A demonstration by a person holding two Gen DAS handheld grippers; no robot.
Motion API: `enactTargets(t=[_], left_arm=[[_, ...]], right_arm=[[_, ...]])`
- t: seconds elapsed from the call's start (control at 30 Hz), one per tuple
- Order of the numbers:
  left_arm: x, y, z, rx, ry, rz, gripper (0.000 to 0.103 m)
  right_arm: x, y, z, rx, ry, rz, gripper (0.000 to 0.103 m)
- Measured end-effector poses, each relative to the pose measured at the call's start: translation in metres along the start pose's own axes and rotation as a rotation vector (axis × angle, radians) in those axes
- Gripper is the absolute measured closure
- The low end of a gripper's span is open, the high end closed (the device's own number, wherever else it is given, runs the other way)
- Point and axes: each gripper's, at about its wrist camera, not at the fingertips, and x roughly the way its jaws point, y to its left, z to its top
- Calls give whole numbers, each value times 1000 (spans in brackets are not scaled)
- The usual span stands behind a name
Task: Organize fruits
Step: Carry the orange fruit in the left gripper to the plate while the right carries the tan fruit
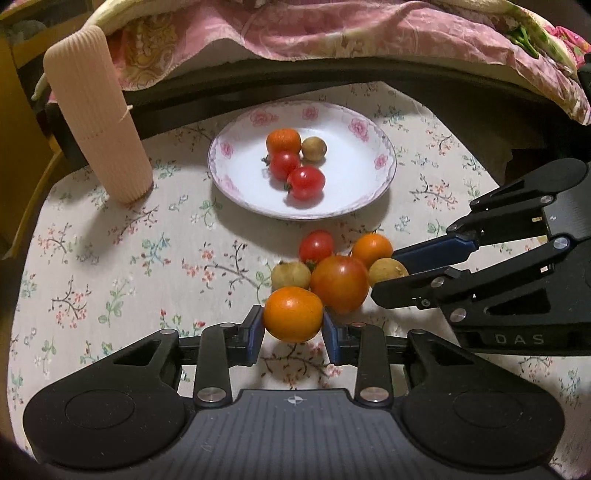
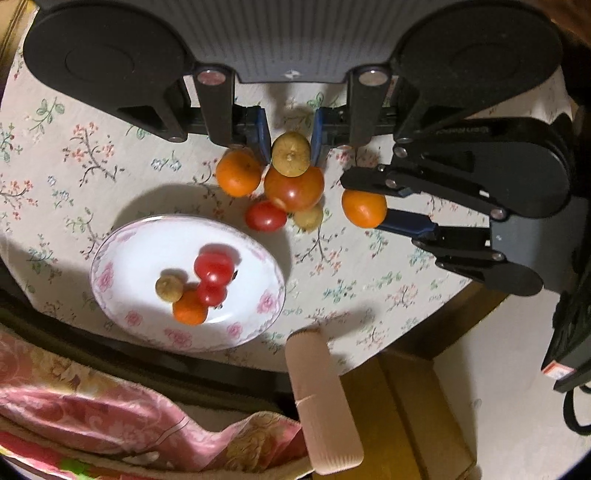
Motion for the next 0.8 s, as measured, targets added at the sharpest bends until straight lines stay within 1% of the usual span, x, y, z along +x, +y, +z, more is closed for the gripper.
enactTargets(t=[0.27, 0.63, 0.8], left_arm=[[-1, 0, 13, -14, -26, 3, 62], [-1, 0, 38, -7, -76, 46, 63], [7, 2, 52, -7, -87, 72, 63]], right_arm=[[-6, -2, 5, 16, -34, -10, 78], [-10, -17, 22, 56, -86, -38, 78], [-8, -27, 33, 78, -109, -67, 78]])
